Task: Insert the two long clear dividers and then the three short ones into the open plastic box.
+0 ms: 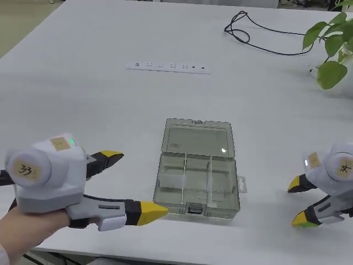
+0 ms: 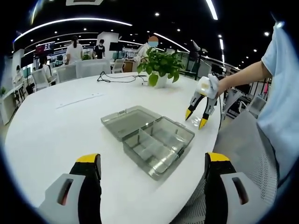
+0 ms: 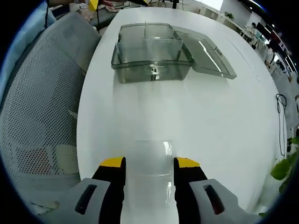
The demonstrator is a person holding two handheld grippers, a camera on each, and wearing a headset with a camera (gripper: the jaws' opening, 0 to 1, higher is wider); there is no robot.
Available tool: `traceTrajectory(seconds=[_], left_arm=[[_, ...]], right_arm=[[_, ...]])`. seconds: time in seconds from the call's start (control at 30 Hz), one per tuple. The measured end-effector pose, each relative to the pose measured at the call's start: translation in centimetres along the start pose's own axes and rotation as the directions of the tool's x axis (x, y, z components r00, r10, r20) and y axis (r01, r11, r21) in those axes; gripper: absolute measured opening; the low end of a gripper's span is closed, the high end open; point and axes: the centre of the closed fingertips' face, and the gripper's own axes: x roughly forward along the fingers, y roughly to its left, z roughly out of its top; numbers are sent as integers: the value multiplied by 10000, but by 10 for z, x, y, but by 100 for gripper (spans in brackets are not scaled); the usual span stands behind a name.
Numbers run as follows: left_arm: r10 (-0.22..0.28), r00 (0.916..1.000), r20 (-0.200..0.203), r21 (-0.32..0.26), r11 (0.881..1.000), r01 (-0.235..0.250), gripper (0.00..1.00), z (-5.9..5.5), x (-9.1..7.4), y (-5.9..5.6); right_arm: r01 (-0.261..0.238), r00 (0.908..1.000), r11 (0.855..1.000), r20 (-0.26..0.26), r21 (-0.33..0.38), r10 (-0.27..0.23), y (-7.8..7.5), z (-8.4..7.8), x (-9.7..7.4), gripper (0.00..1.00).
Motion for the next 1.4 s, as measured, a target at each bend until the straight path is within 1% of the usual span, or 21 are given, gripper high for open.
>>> traceTrajectory(seconds=[0.2, 0.33, 0.4, 0.63, 0.73, 0.83, 1.0, 1.13, 1.3, 1.4], left_arm=[[-72, 10000, 57, 29, 10000, 72, 93, 2, 2, 0], [-188, 9998, 59, 63, 9998, 187, 93, 3, 5, -3], [-227, 9997, 76, 59, 9997, 227, 93, 4, 6, -4], [-303, 9994, 157, 43, 9995, 302, 93, 5, 7, -5], [-326, 9993, 209, 16, 9995, 325, 93, 6, 8, -5], [-359, 9991, 239, -29, 9993, 360, 93, 5, 8, -5], [-408, 9988, 253, -3, 9992, 408, 93, 6, 10, -6], [-443, 9986, 297, -24, 9990, 444, 92, 7, 12, -5], [-442, 9985, 321, -105, 9989, 446, 92, 7, 13, -5], [-476, 9983, 334, -328, 9983, 487, 91, 7, 15, -7]], right_arm=[[-36, 10000, 10000, 84, -46, 36, 0, -1, 2, 41], [-12, 10000, 10000, 97, -28, 12, -3, -1, 2, 36], [-4, 10000, 10000, 51, -57, 5, -4, 0, 3, 33], [16, 9999, 9999, -145, -108, -18, -3, 0, 3, 32], [21, 9998, 10000, -210, -2, -21, -3, 0, 4, 32], [22, 9990, 10000, -438, -39, -24, -3, 1, 4, 32], [38, 9987, 10000, -506, 15, -37, -2, 1, 4, 32], [52, 9991, 9999, -421, 91, -48, -1, 3, 4, 32], [126, 9998, 9999, -121, 87, -124, -3, 15, 0, 32], [259, 9997, 9997, 44, 34, -259, -5, 22, -3, 32]])
